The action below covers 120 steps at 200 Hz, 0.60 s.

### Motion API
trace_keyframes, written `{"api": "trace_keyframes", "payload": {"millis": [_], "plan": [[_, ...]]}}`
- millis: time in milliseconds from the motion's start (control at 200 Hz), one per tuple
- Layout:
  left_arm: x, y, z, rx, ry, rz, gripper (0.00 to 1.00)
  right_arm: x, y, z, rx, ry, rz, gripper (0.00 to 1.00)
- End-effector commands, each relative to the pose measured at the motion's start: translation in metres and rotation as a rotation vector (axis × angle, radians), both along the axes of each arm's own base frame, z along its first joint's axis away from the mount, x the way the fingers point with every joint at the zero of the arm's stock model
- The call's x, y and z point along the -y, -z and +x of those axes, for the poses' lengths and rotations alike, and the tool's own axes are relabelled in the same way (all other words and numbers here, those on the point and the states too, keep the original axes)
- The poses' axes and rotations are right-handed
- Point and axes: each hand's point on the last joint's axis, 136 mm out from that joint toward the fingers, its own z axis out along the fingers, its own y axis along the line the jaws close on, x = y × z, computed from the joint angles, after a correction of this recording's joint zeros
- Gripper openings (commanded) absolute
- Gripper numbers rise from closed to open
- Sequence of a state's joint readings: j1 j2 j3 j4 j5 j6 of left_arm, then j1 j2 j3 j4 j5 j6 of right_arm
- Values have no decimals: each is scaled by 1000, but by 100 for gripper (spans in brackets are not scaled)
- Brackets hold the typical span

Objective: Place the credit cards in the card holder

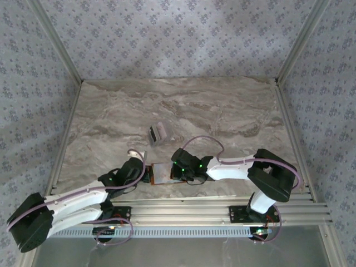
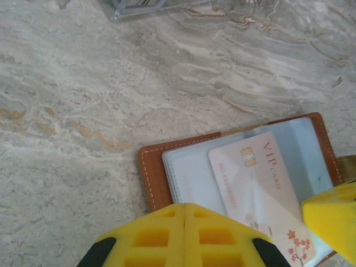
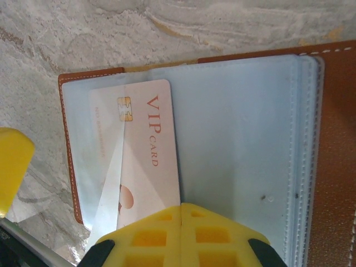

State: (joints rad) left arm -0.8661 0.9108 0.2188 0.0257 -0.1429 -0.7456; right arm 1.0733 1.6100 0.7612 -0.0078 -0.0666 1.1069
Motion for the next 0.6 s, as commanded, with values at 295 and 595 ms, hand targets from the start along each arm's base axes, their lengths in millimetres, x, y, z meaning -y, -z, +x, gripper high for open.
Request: {"api": "trace_keyframes", "payload": {"millis": [295,595], "plan": [[14,21,-4,-54,51,24,2,-11,-4,1,17,-41,6,0],[22,24,-4,-57,64,26,2,-26,-11,-1,35,-80,29,0]]}}
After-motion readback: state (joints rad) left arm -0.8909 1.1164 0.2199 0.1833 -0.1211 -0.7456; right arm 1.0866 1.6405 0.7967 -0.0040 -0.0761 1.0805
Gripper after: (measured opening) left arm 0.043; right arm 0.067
